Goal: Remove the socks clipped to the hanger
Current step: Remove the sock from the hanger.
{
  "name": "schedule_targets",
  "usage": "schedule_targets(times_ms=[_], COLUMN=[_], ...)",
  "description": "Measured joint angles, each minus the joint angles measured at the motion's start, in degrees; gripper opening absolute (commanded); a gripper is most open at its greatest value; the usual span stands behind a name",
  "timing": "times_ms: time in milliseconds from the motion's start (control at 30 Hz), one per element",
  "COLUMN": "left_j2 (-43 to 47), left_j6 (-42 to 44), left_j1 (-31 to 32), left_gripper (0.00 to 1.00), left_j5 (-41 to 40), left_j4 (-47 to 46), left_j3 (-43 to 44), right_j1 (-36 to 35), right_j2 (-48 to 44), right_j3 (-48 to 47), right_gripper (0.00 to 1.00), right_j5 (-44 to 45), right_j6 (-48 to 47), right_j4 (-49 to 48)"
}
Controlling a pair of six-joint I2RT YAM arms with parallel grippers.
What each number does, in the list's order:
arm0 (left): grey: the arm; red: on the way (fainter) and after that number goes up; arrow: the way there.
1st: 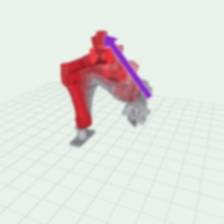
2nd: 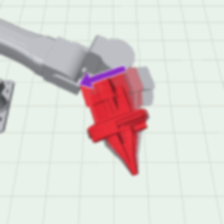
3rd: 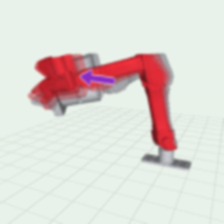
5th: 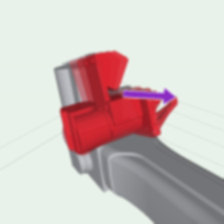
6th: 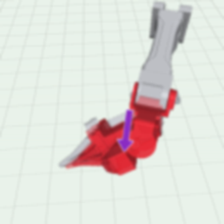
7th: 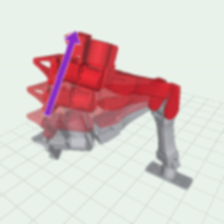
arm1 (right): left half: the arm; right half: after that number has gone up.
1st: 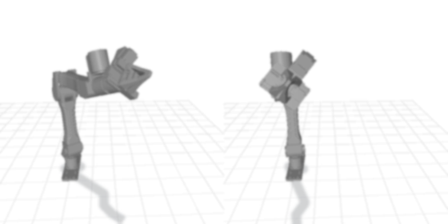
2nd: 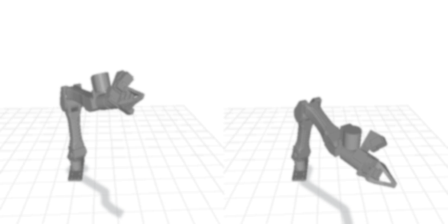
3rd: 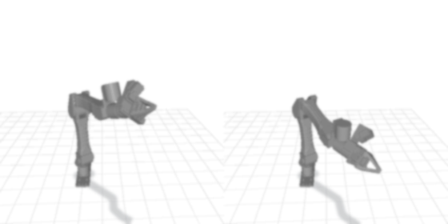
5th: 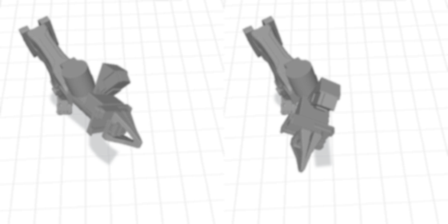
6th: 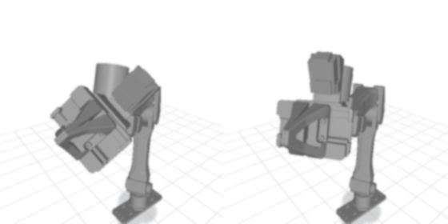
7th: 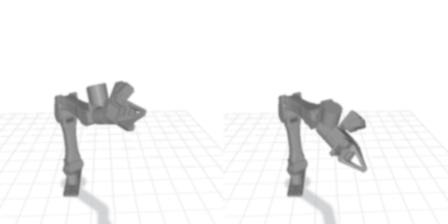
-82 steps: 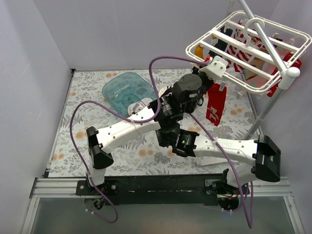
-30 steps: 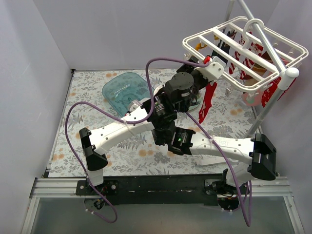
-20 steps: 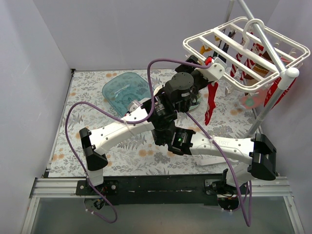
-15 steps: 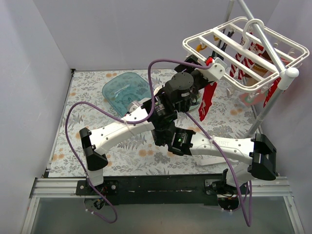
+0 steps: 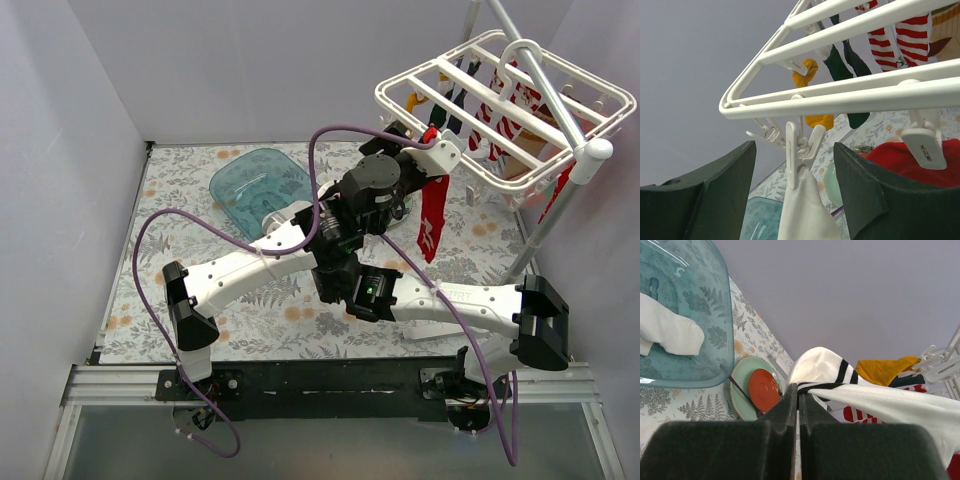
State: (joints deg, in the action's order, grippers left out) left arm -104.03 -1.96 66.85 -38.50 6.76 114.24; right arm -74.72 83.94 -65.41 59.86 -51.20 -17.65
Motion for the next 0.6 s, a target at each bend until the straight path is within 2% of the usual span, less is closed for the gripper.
schedule_targets(times_ms=[600], left_j2=[-0.46], left_j6=[3.5], left_j1=[-1.68], left_gripper=[0.62], left_j5=[0.52], left_j4=[-4.11], left_j3=[-0.52], right_j1=[-0.87], right_j2=[-0.85], right_j3=[1.31], right_gripper=[0.01], right_j5=[0.04], right_j6=[-0.76], right_j4=[-0.09])
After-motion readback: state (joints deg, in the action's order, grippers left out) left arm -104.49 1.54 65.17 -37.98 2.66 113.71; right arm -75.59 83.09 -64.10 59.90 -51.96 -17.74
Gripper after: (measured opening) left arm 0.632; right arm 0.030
